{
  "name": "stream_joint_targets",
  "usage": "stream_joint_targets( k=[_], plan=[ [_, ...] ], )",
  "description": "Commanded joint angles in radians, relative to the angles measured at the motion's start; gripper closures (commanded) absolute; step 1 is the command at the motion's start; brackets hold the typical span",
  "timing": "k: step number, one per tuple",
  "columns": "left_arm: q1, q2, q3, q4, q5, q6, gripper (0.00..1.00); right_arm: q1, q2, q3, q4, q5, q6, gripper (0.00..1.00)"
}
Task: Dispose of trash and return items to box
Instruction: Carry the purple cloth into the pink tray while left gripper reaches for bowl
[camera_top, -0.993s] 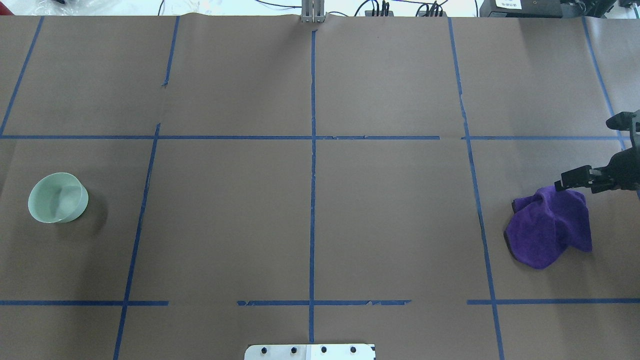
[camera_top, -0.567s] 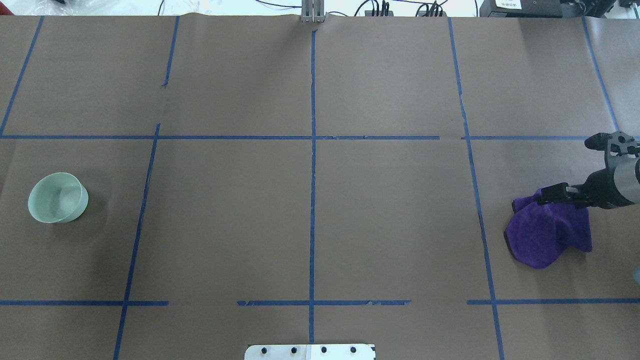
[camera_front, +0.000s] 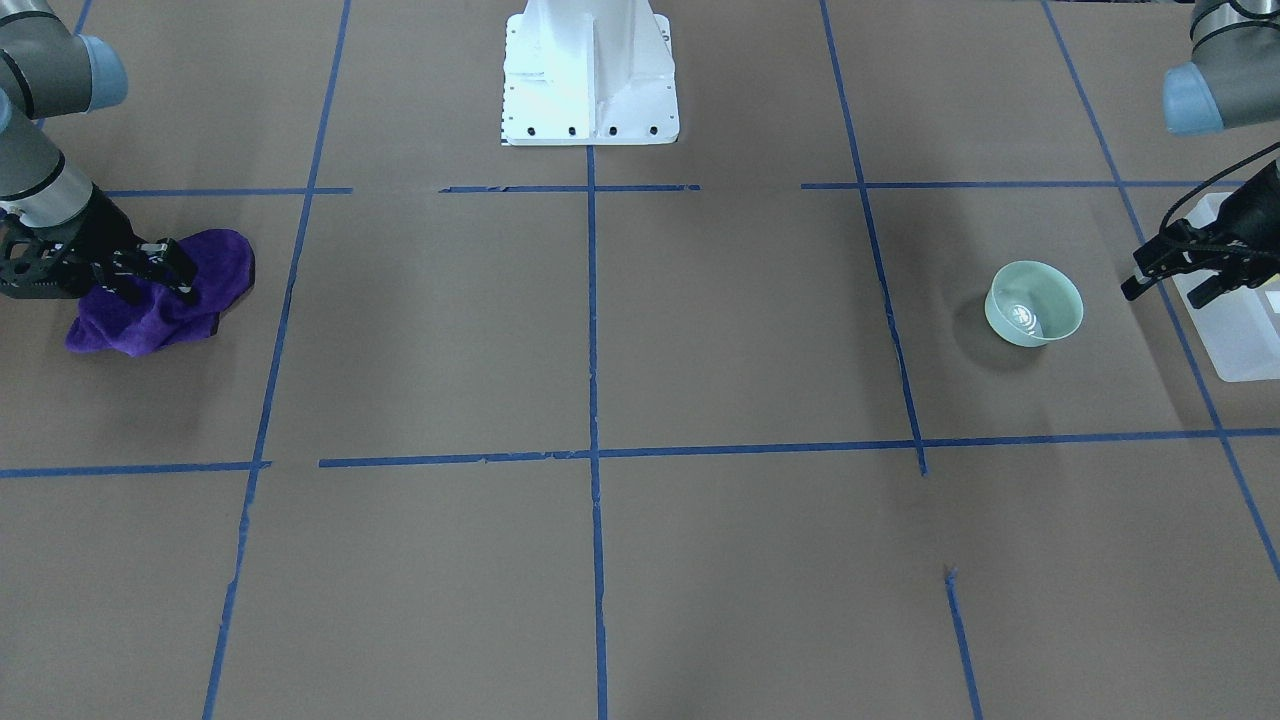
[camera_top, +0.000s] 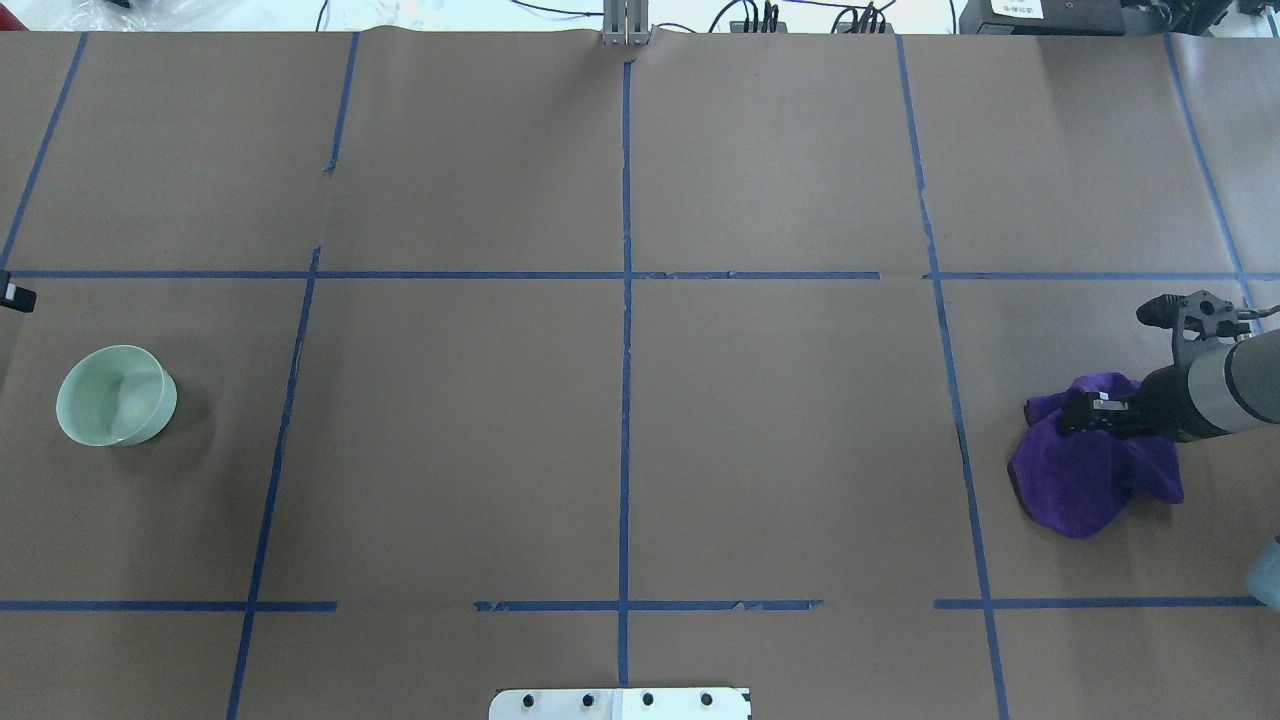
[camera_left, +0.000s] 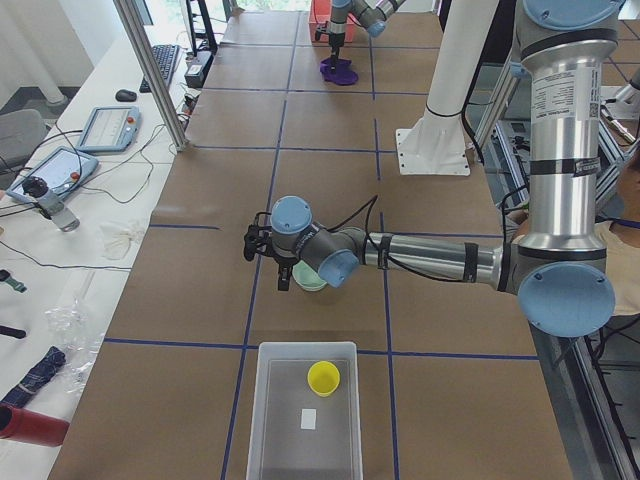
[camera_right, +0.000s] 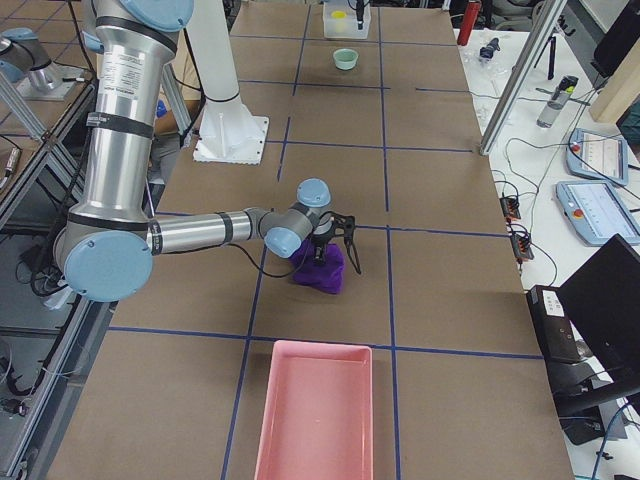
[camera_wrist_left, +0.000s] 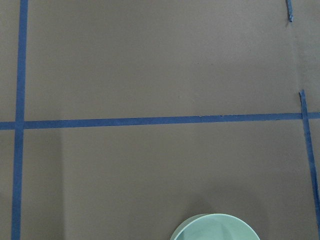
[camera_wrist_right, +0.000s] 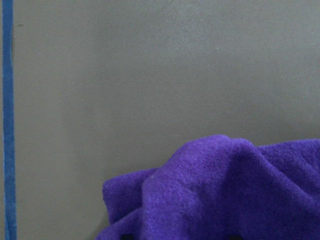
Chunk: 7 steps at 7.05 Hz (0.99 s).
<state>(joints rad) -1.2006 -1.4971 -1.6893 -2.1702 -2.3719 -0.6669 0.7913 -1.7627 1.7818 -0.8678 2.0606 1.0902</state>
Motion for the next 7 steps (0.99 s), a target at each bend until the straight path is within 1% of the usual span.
stream_joint_targets(
  k=[1, 2, 3, 4, 5, 6, 7],
  plan=[
    [0.114, 0.005, -0.039, -0.043, 0.072, -0.088, 0.00, 0.002, 0.005, 0.023, 0.001, 0.010, 0.000, 1.00],
    [0.148, 0.005, -0.043, -0.045, 0.079, -0.094, 0.00, 0.014, 0.000, 0.074, -0.013, 0.019, -0.003, 1.00],
    [0.153, 0.008, -0.055, -0.043, 0.080, -0.114, 0.00, 0.149, 0.002, 0.111, -0.038, 0.164, -0.013, 1.00],
    [0.157, 0.008, -0.056, -0.045, 0.082, -0.134, 0.00, 0.312, 0.002, 0.137, -0.040, 0.361, -0.016, 1.00],
    [0.157, 0.009, -0.055, -0.045, 0.083, -0.138, 0.00, 0.474, -0.006, 0.157, -0.040, 0.478, -0.071, 1.00],
    [0.157, 0.009, -0.055, -0.045, 0.083, -0.138, 0.00, 0.567, -0.045, 0.154, -0.042, 0.521, -0.149, 1.00],
    [0.165, 0.009, -0.053, -0.043, 0.083, -0.138, 0.00, 0.662, -0.090, 0.125, -0.060, 0.520, -0.300, 1.00]
  ],
)
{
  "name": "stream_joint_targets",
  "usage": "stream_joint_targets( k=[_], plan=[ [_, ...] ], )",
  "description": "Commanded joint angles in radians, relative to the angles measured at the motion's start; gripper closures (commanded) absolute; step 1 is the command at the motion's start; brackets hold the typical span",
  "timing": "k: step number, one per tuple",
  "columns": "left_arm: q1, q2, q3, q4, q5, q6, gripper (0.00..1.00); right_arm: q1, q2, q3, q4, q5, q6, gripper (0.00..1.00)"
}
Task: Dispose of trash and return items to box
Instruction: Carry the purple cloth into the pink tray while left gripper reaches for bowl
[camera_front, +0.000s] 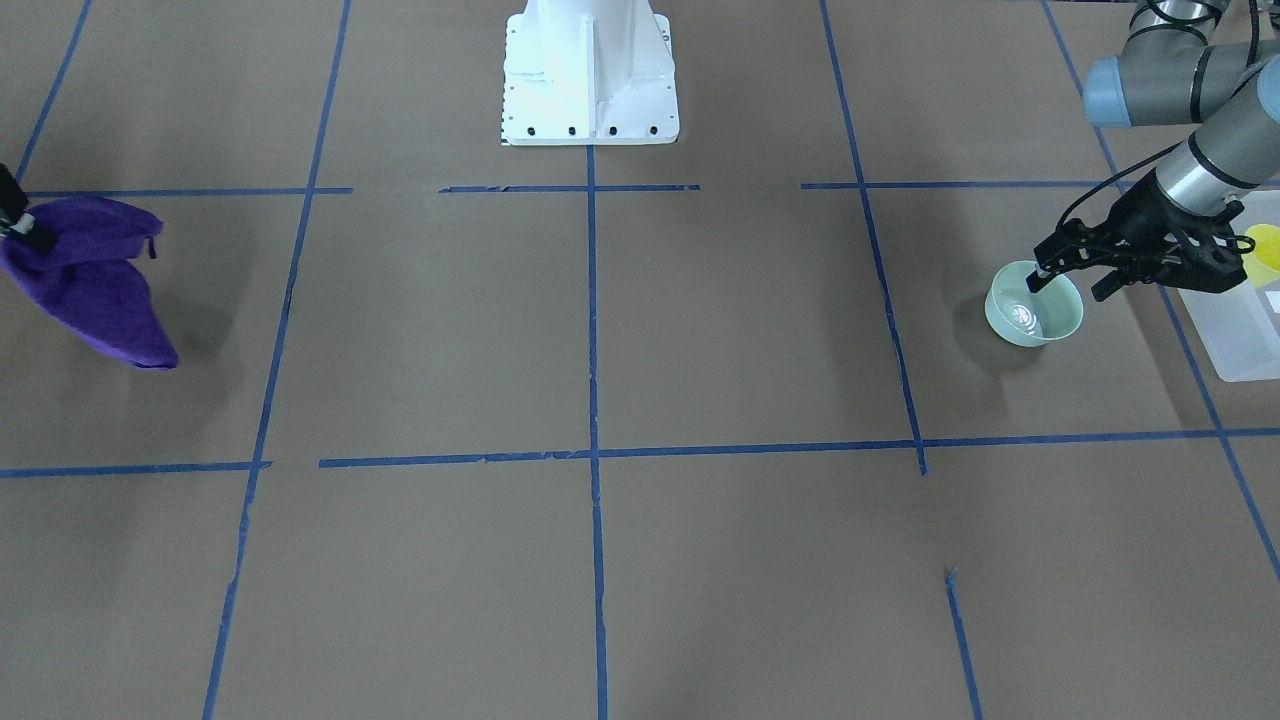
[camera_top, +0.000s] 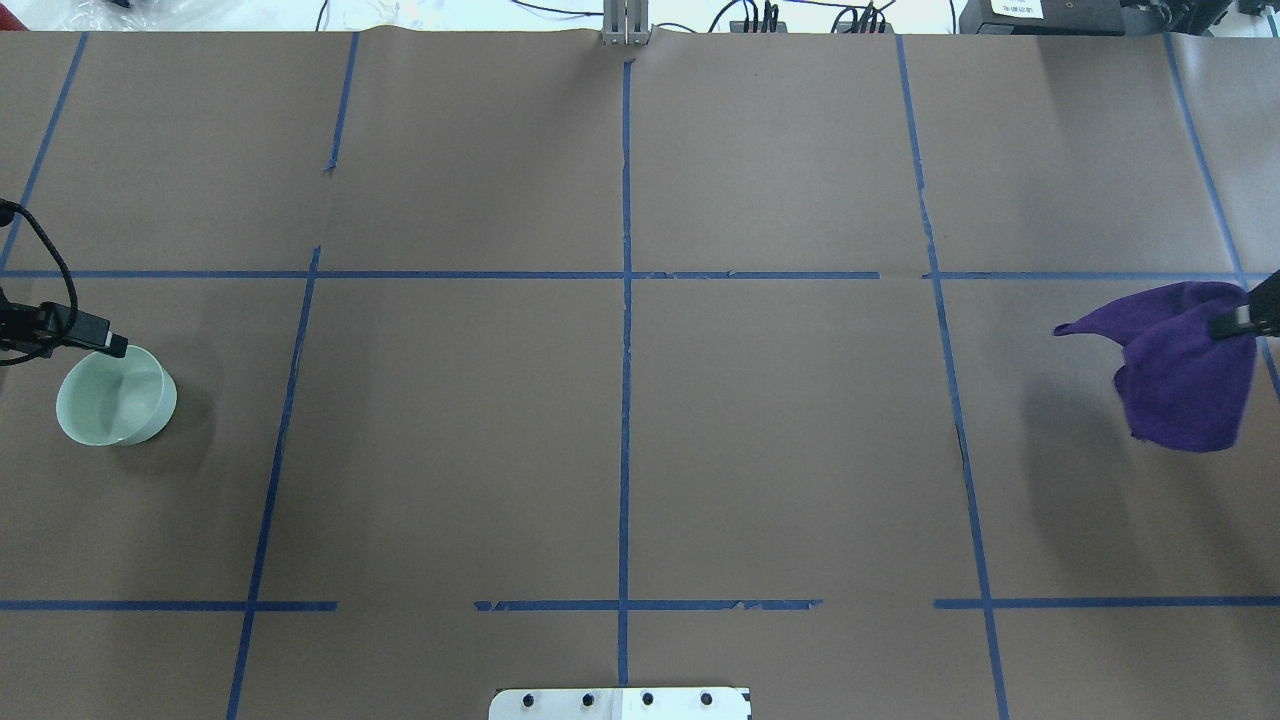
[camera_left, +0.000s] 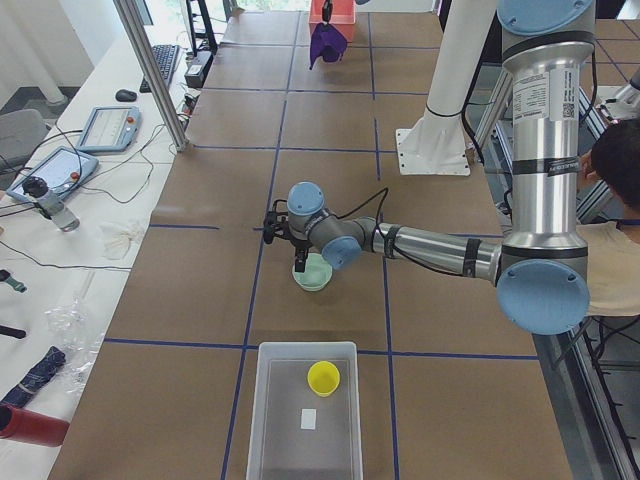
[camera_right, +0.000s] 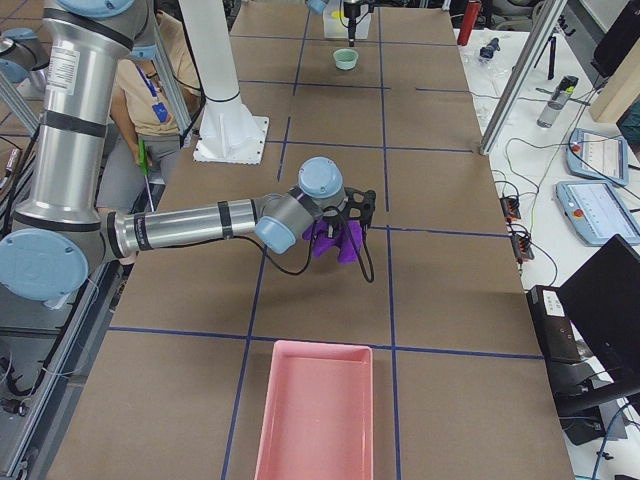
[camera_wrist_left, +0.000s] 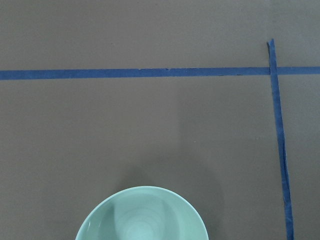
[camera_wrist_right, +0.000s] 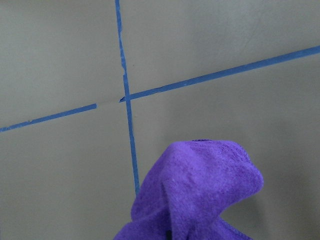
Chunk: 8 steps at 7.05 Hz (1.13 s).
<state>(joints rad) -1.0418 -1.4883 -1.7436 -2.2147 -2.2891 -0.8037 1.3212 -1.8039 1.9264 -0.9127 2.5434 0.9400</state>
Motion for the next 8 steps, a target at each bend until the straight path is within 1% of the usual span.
stream_joint_targets(
  k=[1, 2, 3, 4, 5, 6, 7, 8],
  plan=[
    [0.014, 0.003, 0.000, 0.001, 0.000, -0.003, 0.00, 0.233, -0.052, -0.068, -0.072, 0.040, -0.325, 1.00],
    [0.016, 0.003, 0.001, 0.001, 0.002, -0.012, 0.00, 0.324, -0.049, -0.084, -0.191, 0.037, -0.489, 1.00],
    [0.020, 0.003, 0.000, 0.001, 0.003, -0.035, 0.00, 0.428, -0.046, -0.090, -0.354, 0.009, -0.735, 1.00],
    [0.032, 0.003, -0.001, 0.001, 0.028, -0.045, 0.00, 0.510, -0.020, -0.104, -0.531, -0.052, -0.977, 1.00],
    [0.049, 0.002, -0.001, 0.001, 0.051, -0.066, 0.00, 0.589, 0.082, -0.171, -0.681, -0.096, -1.153, 1.00],
    [0.064, 0.005, -0.001, 0.003, 0.084, -0.069, 0.00, 0.637, 0.171, -0.298, -0.708, -0.138, -1.284, 1.00],
    [0.075, 0.017, -0.001, 0.003, 0.097, -0.074, 0.00, 0.641, 0.210, -0.357, -0.706, -0.216, -1.340, 1.00],
    [0.109, 0.013, 0.001, 0.003, 0.111, -0.104, 0.00, 0.641, 0.203, -0.383, -0.686, -0.286, -1.369, 1.00]
  ],
)
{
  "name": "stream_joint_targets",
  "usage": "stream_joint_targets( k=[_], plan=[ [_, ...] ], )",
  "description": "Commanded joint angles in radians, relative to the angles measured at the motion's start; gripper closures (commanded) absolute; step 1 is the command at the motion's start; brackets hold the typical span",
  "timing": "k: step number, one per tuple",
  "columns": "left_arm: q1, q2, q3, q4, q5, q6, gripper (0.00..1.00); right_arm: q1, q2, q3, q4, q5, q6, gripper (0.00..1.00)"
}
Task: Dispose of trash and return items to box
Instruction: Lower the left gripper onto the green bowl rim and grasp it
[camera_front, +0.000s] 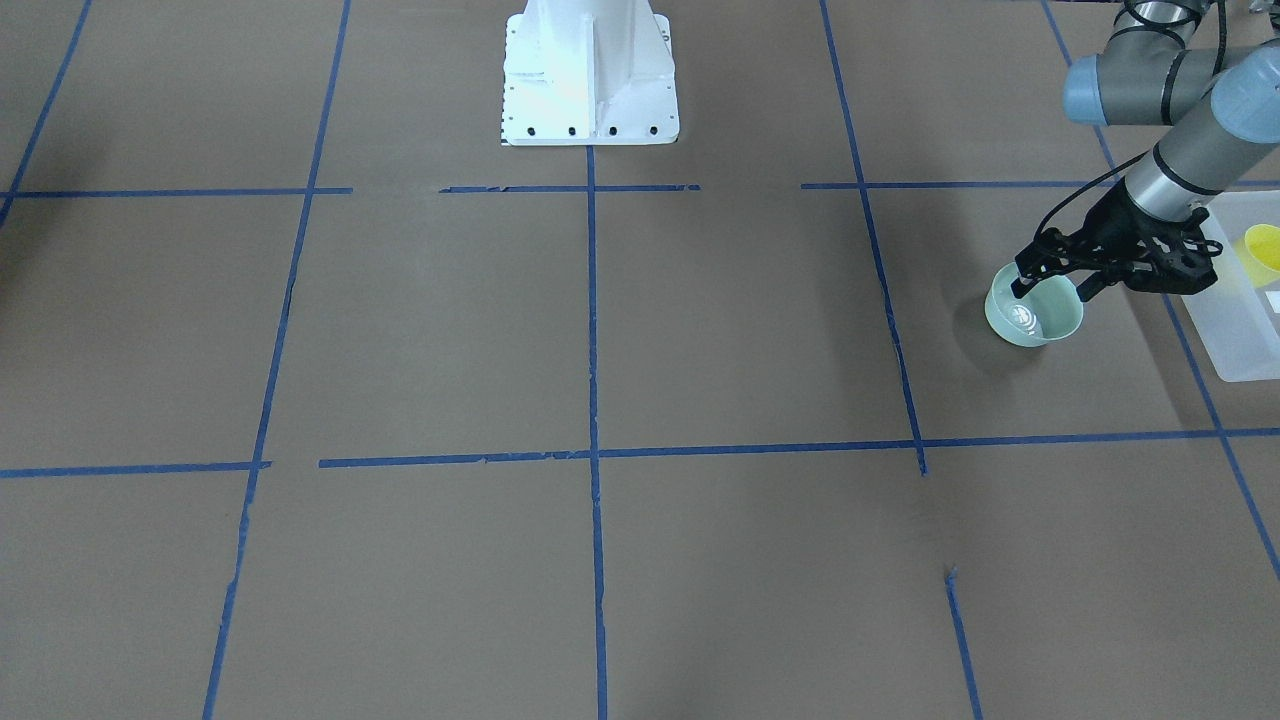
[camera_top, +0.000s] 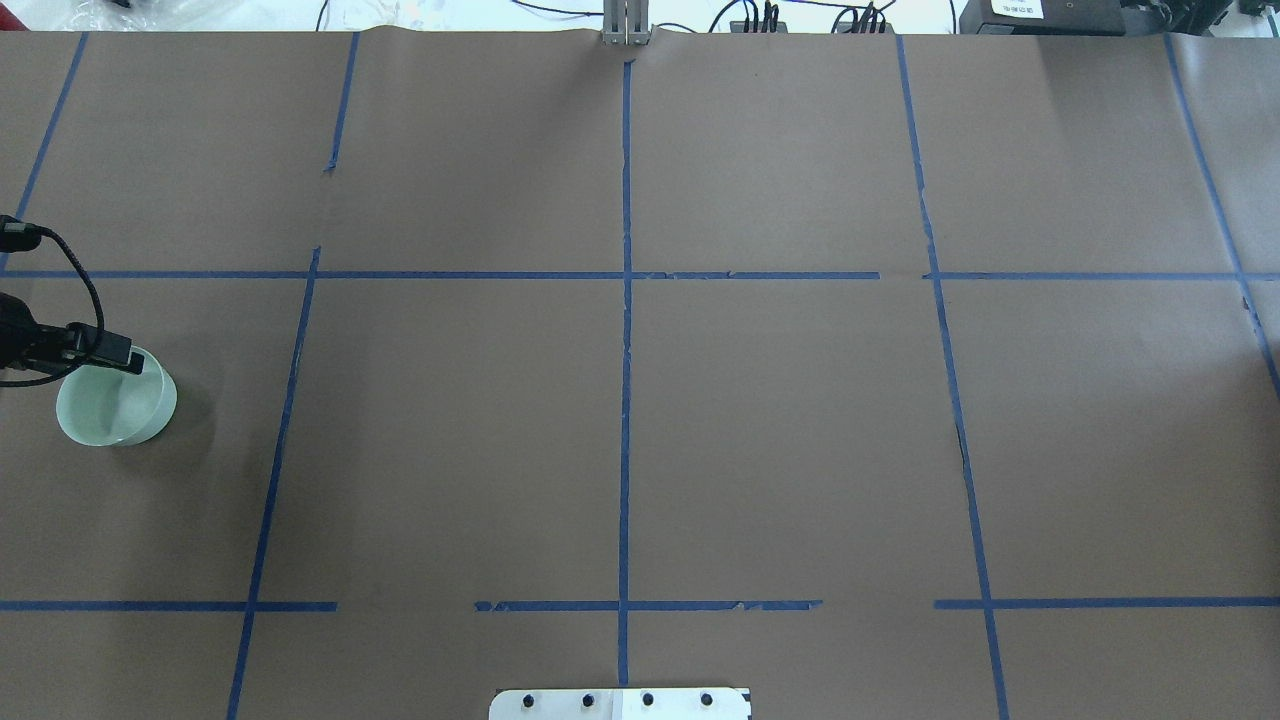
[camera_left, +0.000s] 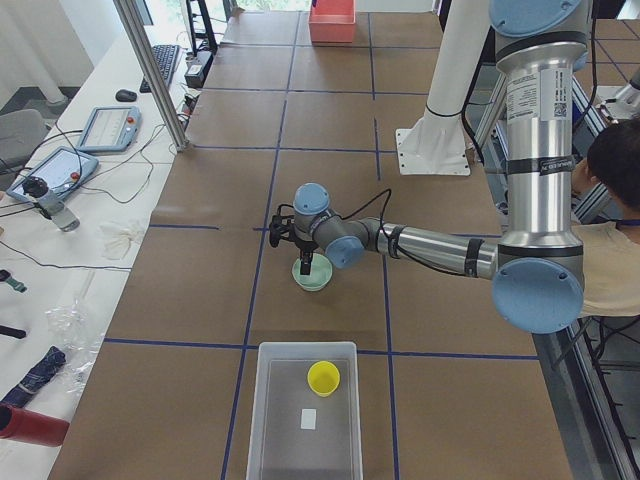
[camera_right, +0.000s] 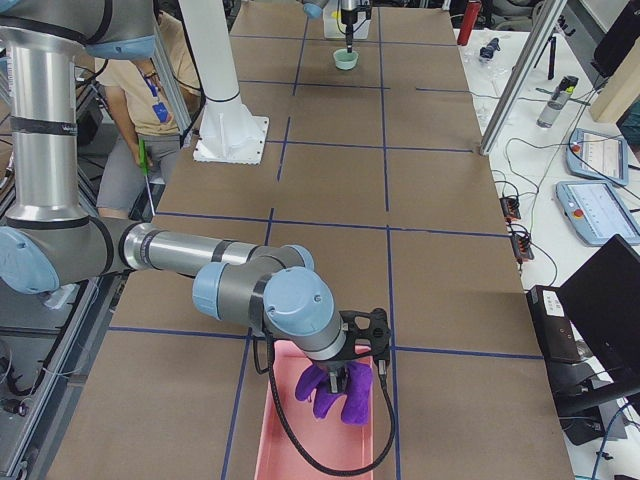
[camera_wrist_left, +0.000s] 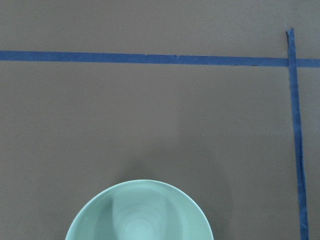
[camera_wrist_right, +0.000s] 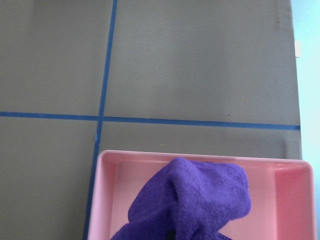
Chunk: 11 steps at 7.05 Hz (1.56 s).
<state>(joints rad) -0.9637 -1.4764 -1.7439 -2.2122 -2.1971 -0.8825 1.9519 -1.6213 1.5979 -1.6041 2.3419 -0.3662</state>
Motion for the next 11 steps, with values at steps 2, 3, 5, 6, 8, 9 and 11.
stream_joint_targets(
  k=[2, 3, 5, 6, 8, 9, 11],
  plan=[
    [0.097, -0.021, 0.015, 0.003, 0.108, -0.069, 0.00, -0.039, 0.017, -0.130, 0.044, -0.096, -0.057, 1.00],
    [0.124, -0.057, 0.035, 0.005, 0.112, -0.108, 0.00, -0.071, 0.017, -0.139, 0.044, -0.096, -0.054, 1.00],
    [0.183, -0.074, 0.060, 0.015, 0.181, -0.147, 0.05, -0.125, 0.014, -0.151, 0.043, -0.092, -0.047, 1.00],
    [0.181, -0.068, 0.058, 0.019, 0.183, -0.147, 0.31, -0.151, 0.014, -0.167, 0.044, -0.088, -0.046, 0.24],
    [0.180, -0.064, 0.047, 0.020, 0.183, -0.148, 1.00, -0.156, 0.015, -0.167, 0.046, -0.043, -0.046, 0.00],
    [0.177, -0.058, 0.025, 0.020, 0.183, -0.151, 1.00, -0.160, 0.017, -0.164, 0.046, -0.026, -0.045, 0.00],
    [0.168, 0.040, -0.131, 0.020, 0.183, -0.153, 1.00, -0.162, 0.018, -0.147, 0.050, 0.058, -0.034, 0.00]
  ],
)
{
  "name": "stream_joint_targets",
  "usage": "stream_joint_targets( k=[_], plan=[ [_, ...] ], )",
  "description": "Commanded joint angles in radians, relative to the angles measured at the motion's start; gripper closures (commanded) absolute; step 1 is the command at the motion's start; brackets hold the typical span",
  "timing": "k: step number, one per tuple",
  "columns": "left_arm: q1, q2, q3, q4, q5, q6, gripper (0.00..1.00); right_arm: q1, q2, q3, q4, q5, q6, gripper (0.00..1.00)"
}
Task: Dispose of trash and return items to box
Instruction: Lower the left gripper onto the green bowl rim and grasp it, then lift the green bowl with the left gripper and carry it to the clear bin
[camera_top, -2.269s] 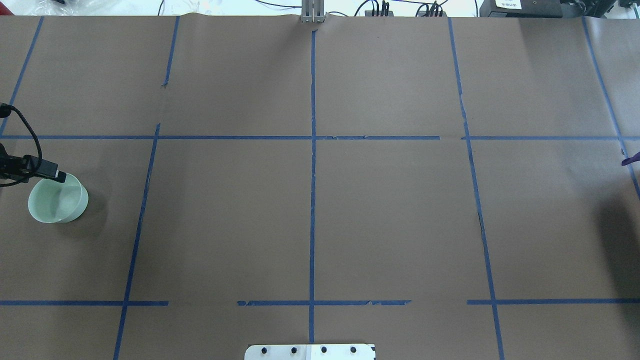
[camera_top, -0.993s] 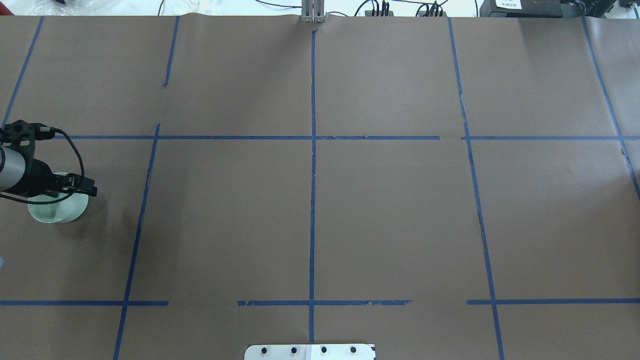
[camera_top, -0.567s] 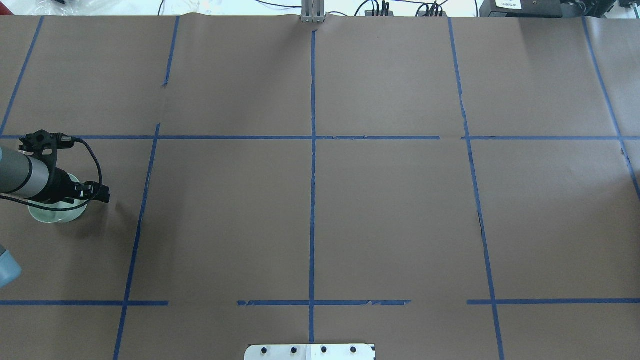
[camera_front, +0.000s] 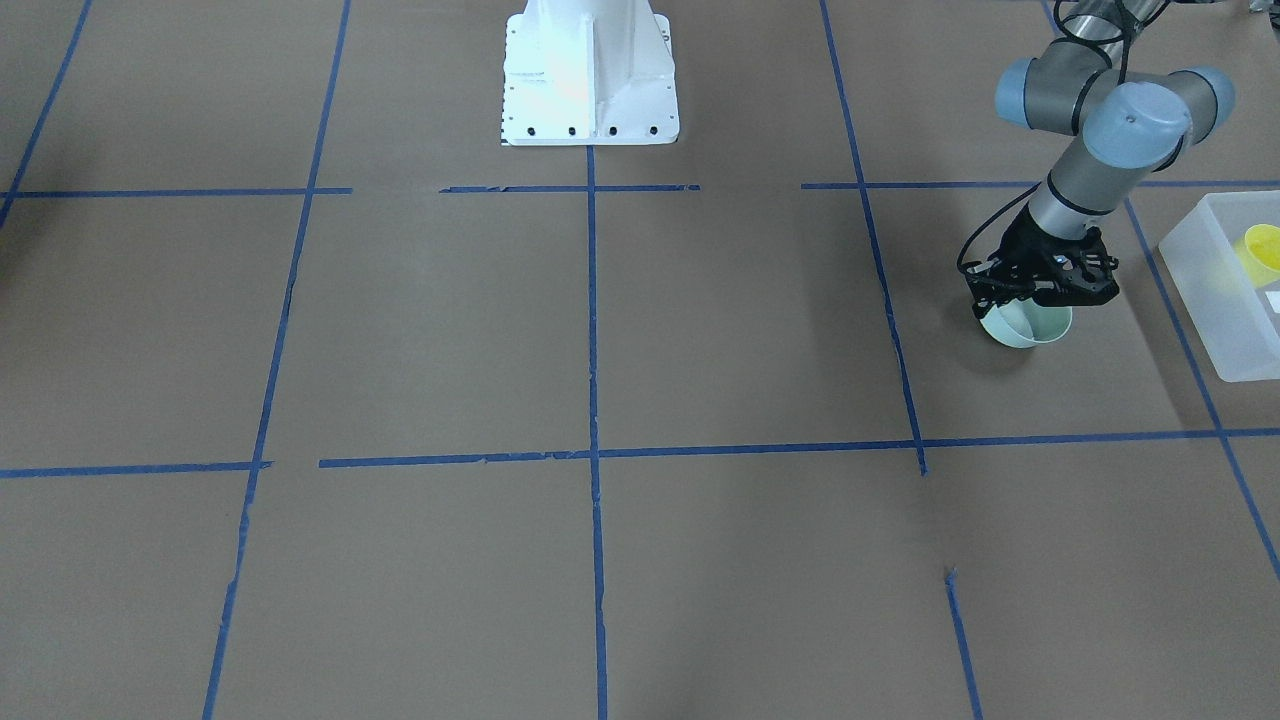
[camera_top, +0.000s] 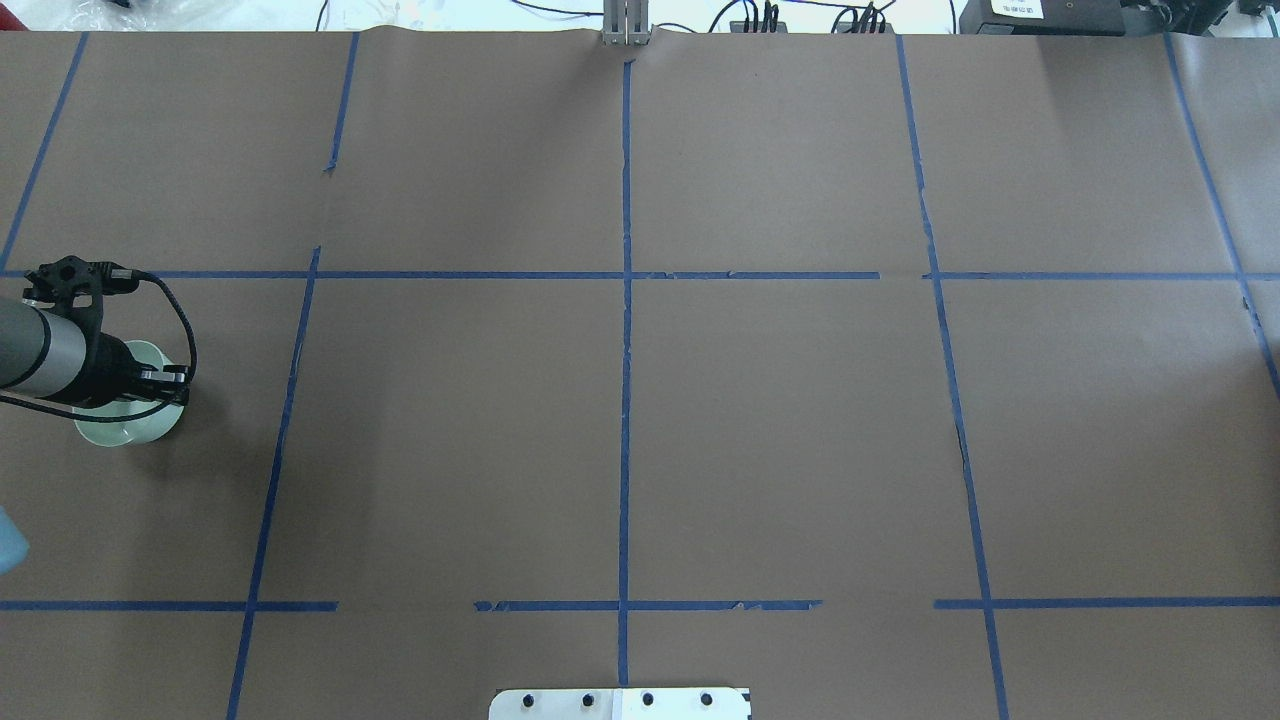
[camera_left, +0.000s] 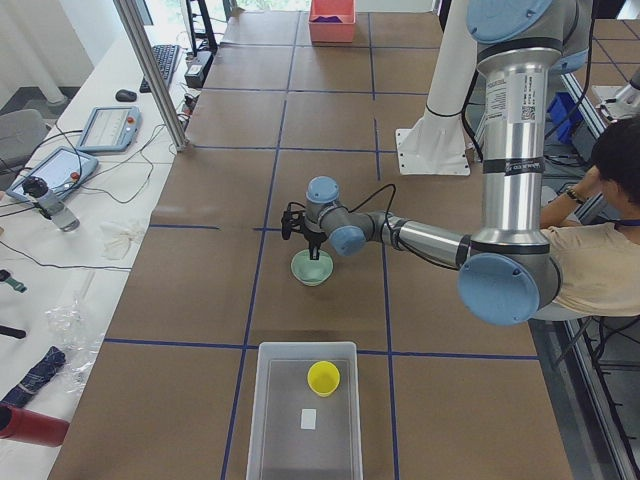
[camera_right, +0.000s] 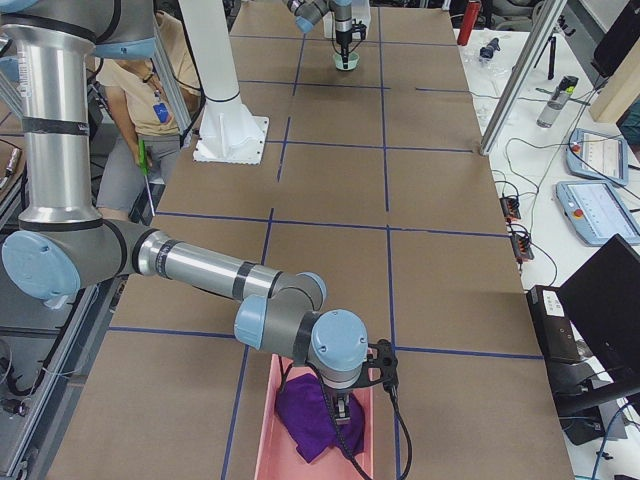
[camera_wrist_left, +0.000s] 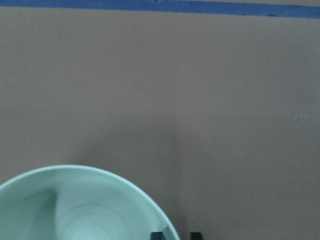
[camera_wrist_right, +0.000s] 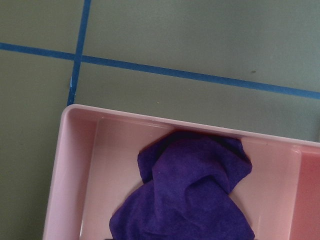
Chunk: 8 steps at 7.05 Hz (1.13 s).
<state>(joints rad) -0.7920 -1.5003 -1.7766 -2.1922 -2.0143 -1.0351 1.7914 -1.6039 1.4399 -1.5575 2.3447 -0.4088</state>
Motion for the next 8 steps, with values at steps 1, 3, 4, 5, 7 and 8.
stream_joint_targets(
  k=[1, 3, 4, 5, 7, 8],
  plan=[
    [-0.031, 0.118, -0.191, 0.002, -0.001, 0.010, 1.00, -0.004, 0.001, 0.049, 0.002, 0.065, 0.063, 0.00],
    [-0.206, 0.165, -0.292, 0.060, -0.001, 0.184, 1.00, -0.070, -0.001, 0.132, -0.001, 0.109, 0.199, 0.00],
    [-0.354, 0.199, -0.293, 0.063, -0.009, 0.365, 1.00, -0.101, -0.004, 0.164, 0.000, 0.114, 0.253, 0.00],
    [-0.457, 0.248, -0.276, 0.065, -0.009, 0.579, 1.00, -0.130, -0.004, 0.187, 0.002, 0.132, 0.292, 0.00],
    [-0.689, 0.241, -0.102, 0.065, -0.050, 0.995, 1.00, -0.202, -0.005, 0.287, 0.013, 0.124, 0.406, 0.00],
    [-0.795, 0.198, 0.042, 0.061, -0.135, 1.156, 1.00, -0.222, -0.014, 0.333, 0.011, 0.120, 0.454, 0.00]
  ],
)
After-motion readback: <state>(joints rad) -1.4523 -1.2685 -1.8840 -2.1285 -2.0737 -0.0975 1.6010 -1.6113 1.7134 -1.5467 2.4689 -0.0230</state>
